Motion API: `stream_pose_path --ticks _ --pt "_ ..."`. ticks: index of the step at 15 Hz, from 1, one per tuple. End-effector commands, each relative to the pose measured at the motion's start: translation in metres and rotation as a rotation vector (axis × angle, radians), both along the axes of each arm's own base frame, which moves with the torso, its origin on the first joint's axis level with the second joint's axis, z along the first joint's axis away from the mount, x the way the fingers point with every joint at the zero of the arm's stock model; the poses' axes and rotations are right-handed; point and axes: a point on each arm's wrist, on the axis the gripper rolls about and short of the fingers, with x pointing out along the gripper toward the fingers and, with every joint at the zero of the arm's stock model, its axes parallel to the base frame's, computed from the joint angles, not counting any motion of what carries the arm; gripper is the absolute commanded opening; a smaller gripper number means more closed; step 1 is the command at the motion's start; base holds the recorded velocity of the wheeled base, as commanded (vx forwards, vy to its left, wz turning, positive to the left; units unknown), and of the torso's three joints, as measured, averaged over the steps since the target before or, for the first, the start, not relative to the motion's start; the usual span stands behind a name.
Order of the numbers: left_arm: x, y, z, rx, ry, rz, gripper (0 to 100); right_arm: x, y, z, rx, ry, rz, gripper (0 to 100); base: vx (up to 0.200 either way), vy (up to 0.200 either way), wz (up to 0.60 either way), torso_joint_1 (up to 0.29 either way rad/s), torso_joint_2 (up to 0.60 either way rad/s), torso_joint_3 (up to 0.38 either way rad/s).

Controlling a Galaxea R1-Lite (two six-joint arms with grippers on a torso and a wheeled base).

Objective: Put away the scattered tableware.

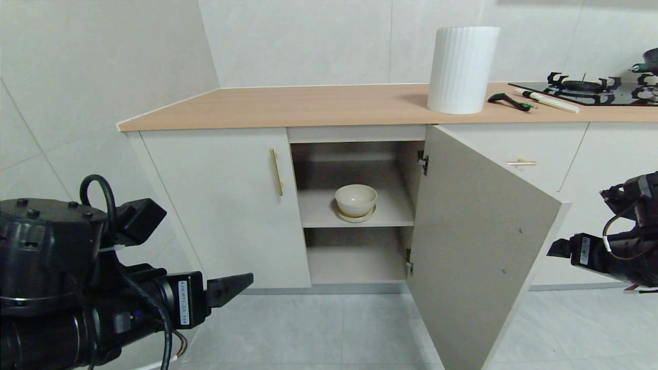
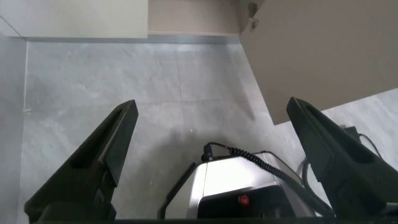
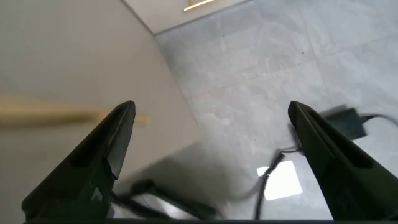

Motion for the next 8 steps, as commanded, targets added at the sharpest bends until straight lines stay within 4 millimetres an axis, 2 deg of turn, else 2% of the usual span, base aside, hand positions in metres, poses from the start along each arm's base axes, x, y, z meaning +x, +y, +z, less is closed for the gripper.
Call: stream_pose_path --ticks 1,4,7,8 --pt "0.000 0.000 0.000 0.000 -0.001 0.001 100 0.009 0.005 -0.009 0.022 0.012 0.006 100 0.000 0.000 0.00 0.000 0.00 0.000" --pt "0.000 0.000 0.000 -0.002 -0.002 0.002 100 0.013 0.017 -0.013 0.022 0.007 0.054 100 0.000 0.000 0.00 0.000 0.00 0.000" --pt "0.000 0.000 0.003 -0.006 -0.013 0.002 100 0.013 0.052 -0.015 0.020 0.013 0.185 100 0.000 0.000 0.00 0.000 0.00 0.000" --pt "-0.001 0.000 0.004 -0.008 -0.016 0.002 100 0.013 0.057 -0.015 0.019 0.007 0.201 100 0.000 0.000 0.00 0.000 0.00 0.000"
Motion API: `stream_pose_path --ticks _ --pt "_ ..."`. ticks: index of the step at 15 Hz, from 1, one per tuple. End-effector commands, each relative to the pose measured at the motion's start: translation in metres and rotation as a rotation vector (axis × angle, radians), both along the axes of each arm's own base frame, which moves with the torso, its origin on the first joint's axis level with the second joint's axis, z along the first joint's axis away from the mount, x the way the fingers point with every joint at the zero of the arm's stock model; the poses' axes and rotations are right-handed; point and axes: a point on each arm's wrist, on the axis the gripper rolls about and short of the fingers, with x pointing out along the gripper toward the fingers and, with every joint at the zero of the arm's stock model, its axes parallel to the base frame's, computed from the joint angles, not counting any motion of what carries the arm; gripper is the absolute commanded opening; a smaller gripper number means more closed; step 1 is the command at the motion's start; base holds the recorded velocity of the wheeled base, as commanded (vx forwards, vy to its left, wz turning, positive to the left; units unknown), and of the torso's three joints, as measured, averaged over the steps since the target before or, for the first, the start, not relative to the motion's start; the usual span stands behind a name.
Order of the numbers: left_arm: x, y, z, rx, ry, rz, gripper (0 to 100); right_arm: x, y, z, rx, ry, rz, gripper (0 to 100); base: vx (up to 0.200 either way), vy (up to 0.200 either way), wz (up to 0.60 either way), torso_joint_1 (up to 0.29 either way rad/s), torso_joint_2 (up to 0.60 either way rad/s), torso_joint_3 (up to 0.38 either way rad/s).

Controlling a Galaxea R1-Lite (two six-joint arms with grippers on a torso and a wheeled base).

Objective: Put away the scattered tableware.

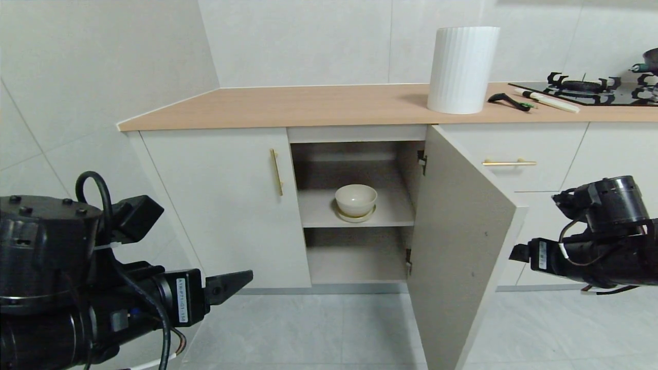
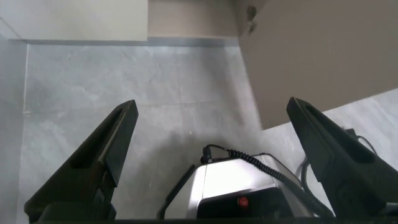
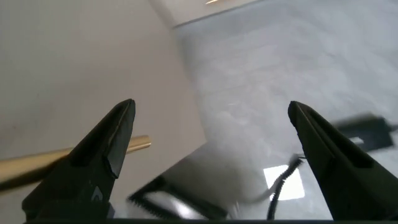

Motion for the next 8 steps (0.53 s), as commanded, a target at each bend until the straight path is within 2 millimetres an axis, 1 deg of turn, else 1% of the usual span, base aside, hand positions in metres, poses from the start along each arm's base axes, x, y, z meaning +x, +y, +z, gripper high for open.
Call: stream_pose_path --ticks 1,4,6,8 --pt "-0.002 0.001 0.006 -0.013 -0.025 0.001 100 0.002 0.029 0.003 0.001 -0.015 0.105 100 0.000 0.000 0.00 0.000 0.00 0.000" --pt "-0.003 0.002 0.013 -0.029 -0.053 0.001 100 0.018 0.073 0.005 0.006 -0.038 0.227 100 0.000 0.000 0.00 0.000 0.00 0.000" --pt "-0.002 0.001 0.014 -0.028 -0.052 0.001 100 0.032 0.097 0.001 0.009 -0.042 0.282 100 0.000 0.000 0.00 0.000 0.00 0.000" --pt "-0.001 0.001 0.015 -0.032 -0.057 0.003 100 0.045 0.115 -0.007 0.008 -0.039 0.310 100 0.000 0.000 0.00 0.000 0.00 0.000"
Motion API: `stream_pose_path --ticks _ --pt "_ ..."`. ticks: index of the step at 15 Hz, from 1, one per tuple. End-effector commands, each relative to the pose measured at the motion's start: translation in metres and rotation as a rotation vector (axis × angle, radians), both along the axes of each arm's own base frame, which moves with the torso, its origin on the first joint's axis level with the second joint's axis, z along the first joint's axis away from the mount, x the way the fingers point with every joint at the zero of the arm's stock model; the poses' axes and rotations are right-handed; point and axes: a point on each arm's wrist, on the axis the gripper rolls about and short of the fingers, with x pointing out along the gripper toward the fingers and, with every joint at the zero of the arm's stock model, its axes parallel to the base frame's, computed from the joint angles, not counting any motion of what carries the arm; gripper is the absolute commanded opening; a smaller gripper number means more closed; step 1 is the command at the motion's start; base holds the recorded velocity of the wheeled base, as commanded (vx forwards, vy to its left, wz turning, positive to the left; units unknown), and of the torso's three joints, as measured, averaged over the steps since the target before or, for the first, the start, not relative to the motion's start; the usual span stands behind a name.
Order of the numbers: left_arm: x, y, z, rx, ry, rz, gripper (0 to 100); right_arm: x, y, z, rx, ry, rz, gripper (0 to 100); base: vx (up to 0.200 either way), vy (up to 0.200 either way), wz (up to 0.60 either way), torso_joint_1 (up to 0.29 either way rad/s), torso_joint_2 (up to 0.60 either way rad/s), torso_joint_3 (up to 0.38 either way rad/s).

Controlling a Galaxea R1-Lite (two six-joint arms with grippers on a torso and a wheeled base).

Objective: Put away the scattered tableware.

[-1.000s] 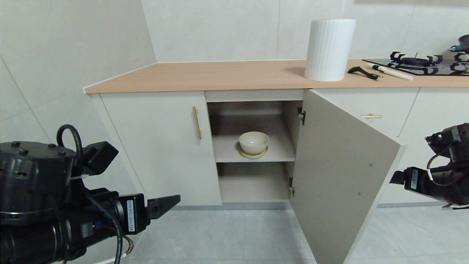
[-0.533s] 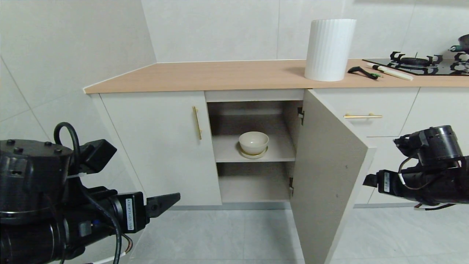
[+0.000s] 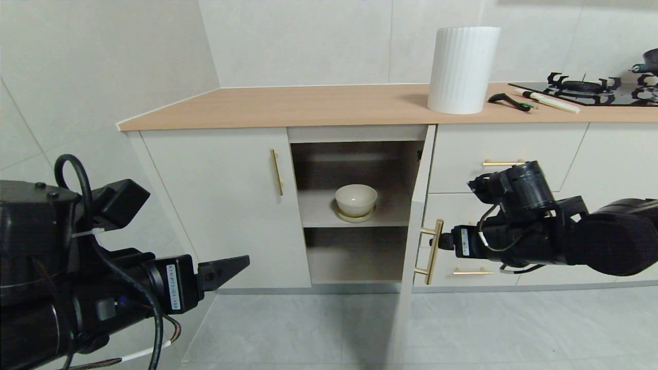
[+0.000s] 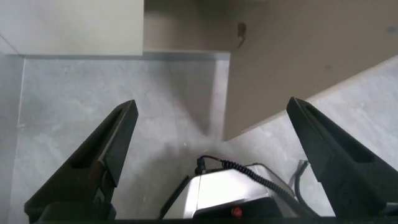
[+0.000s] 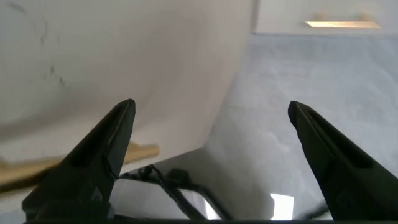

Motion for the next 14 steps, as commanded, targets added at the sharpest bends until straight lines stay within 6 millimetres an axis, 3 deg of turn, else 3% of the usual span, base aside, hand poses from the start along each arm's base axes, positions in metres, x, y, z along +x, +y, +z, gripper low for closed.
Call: stream_pose_path --ticks 1,3,6,13,14 --pt "0.001 0.000 0.001 -0.001 -0.001 0.001 100 0.014 0.019 -0.016 -0.014 0.029 0.033 100 0.000 0.000 0.00 0.000 0.00 0.000" --pt "0.001 -0.001 0.000 0.000 0.004 0.002 100 0.034 0.031 -0.028 -0.012 0.037 0.029 100 0.000 0.000 0.00 0.000 0.00 0.000" --pt "0.003 -0.002 -0.002 0.004 0.010 0.003 100 0.043 0.039 -0.038 0.015 0.029 0.017 100 0.000 0.000 0.00 0.000 0.00 0.000" --pt "0.006 -0.003 -0.006 0.021 0.030 0.013 100 0.048 0.043 -0.047 0.037 0.017 0.008 100 0.000 0.000 0.00 0.000 0.00 0.000" --pt "0.007 -0.003 -0.007 0.023 0.031 0.014 100 0.048 0.044 -0.047 0.037 0.016 0.011 100 0.200 0.000 0.00 -0.007 0.00 -0.002"
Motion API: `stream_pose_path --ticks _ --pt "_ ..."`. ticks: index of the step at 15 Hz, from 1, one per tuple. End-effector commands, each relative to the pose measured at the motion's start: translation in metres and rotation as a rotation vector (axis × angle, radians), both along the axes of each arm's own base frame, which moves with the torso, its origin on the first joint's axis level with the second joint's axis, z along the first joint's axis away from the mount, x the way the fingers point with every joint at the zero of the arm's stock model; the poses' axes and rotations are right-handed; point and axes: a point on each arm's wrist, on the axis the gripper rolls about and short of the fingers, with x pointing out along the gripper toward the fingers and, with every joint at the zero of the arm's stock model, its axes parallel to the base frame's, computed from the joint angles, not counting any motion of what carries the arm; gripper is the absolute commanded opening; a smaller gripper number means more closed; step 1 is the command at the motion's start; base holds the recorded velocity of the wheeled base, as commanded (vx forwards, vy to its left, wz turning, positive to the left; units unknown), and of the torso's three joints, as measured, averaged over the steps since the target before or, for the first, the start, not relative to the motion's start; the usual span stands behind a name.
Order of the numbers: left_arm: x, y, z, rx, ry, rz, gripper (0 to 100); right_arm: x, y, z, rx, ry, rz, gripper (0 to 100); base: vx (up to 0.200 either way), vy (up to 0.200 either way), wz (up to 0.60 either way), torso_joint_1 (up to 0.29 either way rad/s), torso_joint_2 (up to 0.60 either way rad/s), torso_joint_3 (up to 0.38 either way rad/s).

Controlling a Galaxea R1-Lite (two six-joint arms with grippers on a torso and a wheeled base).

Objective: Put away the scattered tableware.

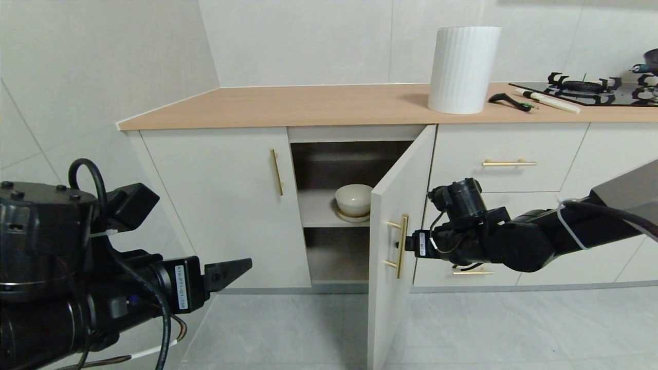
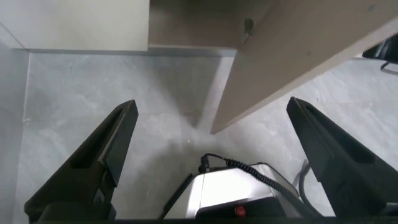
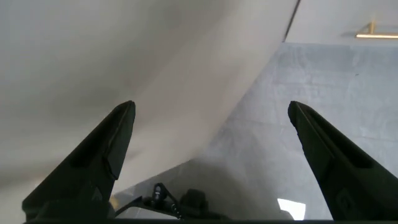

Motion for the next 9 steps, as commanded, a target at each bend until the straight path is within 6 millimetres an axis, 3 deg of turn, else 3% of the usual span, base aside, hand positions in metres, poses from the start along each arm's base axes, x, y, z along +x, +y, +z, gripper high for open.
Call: stream_pose_path --ticks 1,6,9 --pt "0.001 -0.001 -0.001 0.002 0.004 0.001 100 0.000 0.002 -0.002 0.003 -0.005 0.005 100 0.200 0.000 0.00 -0.002 0.00 -0.002" --pt "0.003 -0.002 -0.002 0.003 0.008 0.002 100 -0.004 0.013 -0.005 0.023 0.003 0.018 100 0.200 0.000 0.00 0.003 0.00 0.002" --pt "0.003 -0.001 -0.001 0.012 -0.005 0.028 100 -0.003 0.025 -0.012 0.075 0.003 0.007 100 0.000 0.000 0.00 0.000 0.00 0.000"
